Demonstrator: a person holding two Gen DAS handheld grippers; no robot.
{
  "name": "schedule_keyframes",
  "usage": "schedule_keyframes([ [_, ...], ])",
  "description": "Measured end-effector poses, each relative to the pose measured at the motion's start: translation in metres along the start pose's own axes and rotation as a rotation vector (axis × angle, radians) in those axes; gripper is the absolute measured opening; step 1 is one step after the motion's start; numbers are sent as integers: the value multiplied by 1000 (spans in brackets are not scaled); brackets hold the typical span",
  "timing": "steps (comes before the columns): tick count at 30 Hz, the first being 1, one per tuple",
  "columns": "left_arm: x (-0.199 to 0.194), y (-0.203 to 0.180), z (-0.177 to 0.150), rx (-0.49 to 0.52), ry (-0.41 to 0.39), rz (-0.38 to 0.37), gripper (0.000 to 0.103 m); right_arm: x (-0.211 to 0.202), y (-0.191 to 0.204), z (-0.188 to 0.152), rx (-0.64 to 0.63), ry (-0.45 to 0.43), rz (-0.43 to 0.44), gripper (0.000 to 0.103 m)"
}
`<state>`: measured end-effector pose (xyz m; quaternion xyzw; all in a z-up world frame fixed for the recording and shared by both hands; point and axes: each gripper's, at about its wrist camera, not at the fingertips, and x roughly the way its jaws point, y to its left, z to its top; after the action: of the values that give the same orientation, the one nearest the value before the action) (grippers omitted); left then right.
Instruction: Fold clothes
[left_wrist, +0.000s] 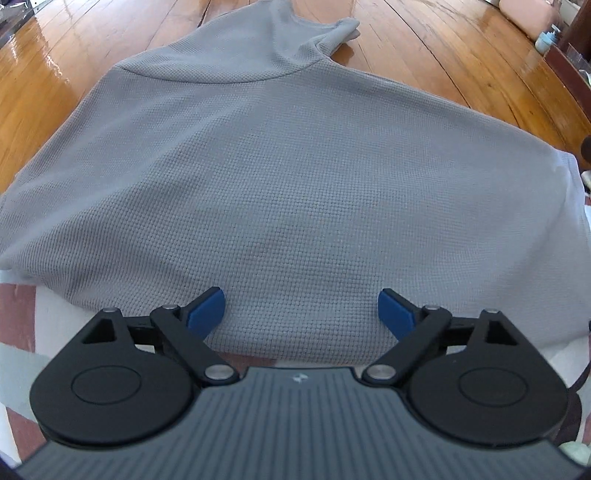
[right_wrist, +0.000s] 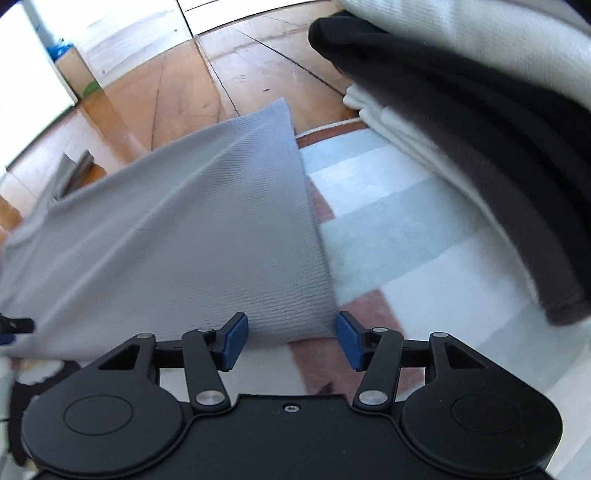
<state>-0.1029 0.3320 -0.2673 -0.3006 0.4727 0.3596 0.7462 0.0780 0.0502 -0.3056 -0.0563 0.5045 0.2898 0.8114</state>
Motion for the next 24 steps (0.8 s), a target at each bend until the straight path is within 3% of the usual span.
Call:
schedule_keyframes([
  [3,0,0,2,-4,2,0,91,11,4,3,-16,-31,4,61],
  [4,-1,0,1,-1,3,-1,91,10,3,4,-28,-53,8,57],
  [5,-2,0,1,3,4,-2,91,12,8,6,-69,-54,0,20],
  [6,1,1,3,5,8,-2,91,13,12,9,-110,-56,-9,11],
  [10,-3,11,-2,-15,28,-18,91,-15,19,18,-220,-156,-89,8],
  [14,-4,11,-5,4,52,-7,92,6,15,11,-288,-39,-144,4],
  [17,-4,6,-12,41,83,4,96,6,16,5,-325,-44,-181,4],
  [19,-5,4,-17,59,101,4,96,4,24,7,-377,-54,-309,5],
  [20,-6,4,-17,55,100,-5,96,3,28,8,-402,-60,-370,7],
  [23,-10,6,-16,29,87,-28,96,-13,31,20,-325,-128,-345,18],
  [24,-12,7,-15,6,76,-37,96,-15,35,24,-313,-134,-292,26],
])
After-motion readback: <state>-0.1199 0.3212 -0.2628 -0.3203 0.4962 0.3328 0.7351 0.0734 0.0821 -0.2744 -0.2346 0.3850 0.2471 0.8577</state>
